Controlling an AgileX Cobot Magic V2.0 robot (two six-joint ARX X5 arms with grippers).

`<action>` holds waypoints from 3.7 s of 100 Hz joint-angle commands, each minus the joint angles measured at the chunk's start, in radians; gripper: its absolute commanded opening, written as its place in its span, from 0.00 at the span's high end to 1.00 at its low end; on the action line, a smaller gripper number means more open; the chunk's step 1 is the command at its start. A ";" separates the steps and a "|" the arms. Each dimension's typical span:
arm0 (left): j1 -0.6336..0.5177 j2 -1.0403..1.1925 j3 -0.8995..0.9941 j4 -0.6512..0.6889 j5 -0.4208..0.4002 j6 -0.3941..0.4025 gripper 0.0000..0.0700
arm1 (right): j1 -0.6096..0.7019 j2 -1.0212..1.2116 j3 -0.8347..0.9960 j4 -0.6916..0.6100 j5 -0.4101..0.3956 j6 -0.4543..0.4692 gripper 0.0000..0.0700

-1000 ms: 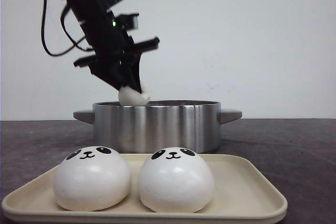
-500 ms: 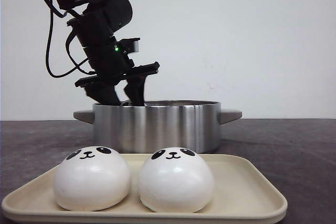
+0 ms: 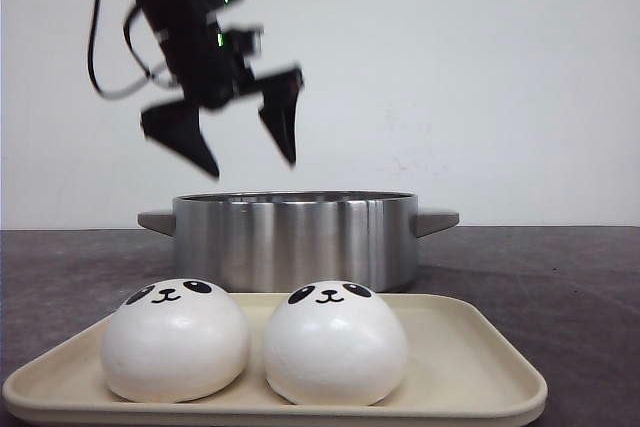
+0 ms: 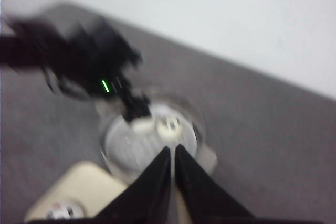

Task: Steam buns
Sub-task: 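Raise the open left gripper away from the pot, then lower the right gripper onto the front panda bun nearest it and grasp, then carry the bun with the right gripper into the pot and release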

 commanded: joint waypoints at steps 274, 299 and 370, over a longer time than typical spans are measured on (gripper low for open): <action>-0.103 -0.894 0.028 -0.298 -0.011 -0.094 0.11 | -0.249 0.423 -0.222 0.410 -0.348 0.124 0.99; -0.103 -0.876 0.028 -0.301 -0.010 -0.094 0.11 | -0.337 0.641 -0.222 0.438 -0.426 0.068 0.99; -0.103 -0.865 0.028 -0.354 -0.011 -0.093 0.11 | -0.367 0.815 -0.222 0.471 -0.418 -0.004 0.39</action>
